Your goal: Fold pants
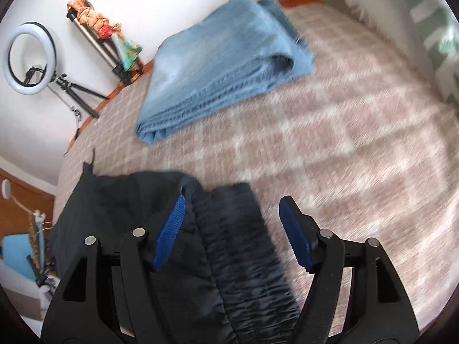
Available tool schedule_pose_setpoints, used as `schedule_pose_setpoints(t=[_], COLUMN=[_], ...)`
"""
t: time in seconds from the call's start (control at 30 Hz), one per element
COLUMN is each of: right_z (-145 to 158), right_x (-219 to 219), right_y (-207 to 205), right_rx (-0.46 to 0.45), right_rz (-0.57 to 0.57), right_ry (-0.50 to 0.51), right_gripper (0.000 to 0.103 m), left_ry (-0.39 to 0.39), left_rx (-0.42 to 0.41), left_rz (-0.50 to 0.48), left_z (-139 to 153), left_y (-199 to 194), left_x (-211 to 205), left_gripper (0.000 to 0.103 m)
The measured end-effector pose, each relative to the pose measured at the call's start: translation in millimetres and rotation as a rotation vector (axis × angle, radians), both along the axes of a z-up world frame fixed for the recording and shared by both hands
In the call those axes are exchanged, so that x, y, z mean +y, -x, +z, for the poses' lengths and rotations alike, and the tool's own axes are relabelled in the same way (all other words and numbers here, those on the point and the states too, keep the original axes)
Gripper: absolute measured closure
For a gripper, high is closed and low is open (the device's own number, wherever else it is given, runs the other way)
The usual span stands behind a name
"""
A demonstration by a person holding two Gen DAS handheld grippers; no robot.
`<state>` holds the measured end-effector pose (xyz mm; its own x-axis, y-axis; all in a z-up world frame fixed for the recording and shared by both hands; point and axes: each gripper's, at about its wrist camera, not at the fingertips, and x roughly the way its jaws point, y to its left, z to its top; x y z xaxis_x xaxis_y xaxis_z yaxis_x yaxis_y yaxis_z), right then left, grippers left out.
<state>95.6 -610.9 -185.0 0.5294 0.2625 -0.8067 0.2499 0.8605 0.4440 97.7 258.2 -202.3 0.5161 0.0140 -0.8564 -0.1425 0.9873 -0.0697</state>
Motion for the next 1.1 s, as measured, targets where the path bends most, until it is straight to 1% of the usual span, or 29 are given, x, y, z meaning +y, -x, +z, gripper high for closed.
schedule_pose_setpoints(t=[0.07,0.1,0.13,0.2,0.23,0.3,0.37,0.4,0.43,0.47,0.5,0.53,0.6,0.7,0.77,0.9,0.97,1.1], right_z=[-10,-14,-13,-6,1,22,40,42,39,34,28,25,26,39,48,71,81,96], right_x=[7,12,16,23,27,38,52,58,60,58,54,53,55,65,73,104,119,156], right_y=[1,2,3,8,13,23,31,30,27,22,20,19,21,25,31,37,39,36], right_rx=[0.013,0.012,-0.002,-0.042,-0.071,-0.137,-0.177,-0.173,-0.143,-0.101,-0.062,-0.045,-0.051,-0.065,-0.094,-0.158,-0.187,-0.233], right_rz=[0.029,0.031,0.028,0.034,0.033,0.016,-0.002,0.005,0.023,0.026,0.014,0.005,-0.014,-0.023,-0.013,0.014,0.036,0.121], right_ry=[-0.034,-0.02,0.002,-0.009,-0.004,0.097,0.293,0.37,0.395,0.392,0.389,0.397,0.434,0.5,0.51,0.551,0.519,0.425], right_gripper=[0.033,0.038,0.04,0.049,0.049,0.052,0.052,0.051,0.051,0.048,0.046,0.046,0.04,0.039,0.038,0.032,0.032,0.032], left_ry=[0.01,0.007,0.005,0.0,-0.001,-0.001,-0.003,-0.003,-0.003,-0.004,-0.005,-0.006,-0.011,-0.004,-0.003,-0.002,0.014,0.077], left_rx=[-0.002,-0.002,-0.001,0.001,0.003,0.004,0.004,0.003,0.003,0.002,0.002,0.001,0.0,-0.03,-0.051,-0.083,-0.1,-0.104], left_rz=[0.011,0.014,0.016,0.017,0.017,0.018,0.017,0.018,0.017,0.018,0.018,0.019,0.024,0.053,0.069,0.122,0.156,0.214], left_z=[0,0,0,0,0,0,0,0,0,0,0,0,2,12,19,32,35,30], left_y=[-1,-2,-2,-2,-2,-3,-4,-4,-4,-6,-6,-6,-5,2,7,24,34,49], left_x=[2,2,3,1,1,1,1,1,1,2,3,3,5,16,24,50,64,94], left_gripper=[0.041,0.041,0.041,0.041,0.041,0.041,0.04,0.04,0.04,0.04,0.04,0.041,0.041,0.041,0.041,0.041,0.041,0.041])
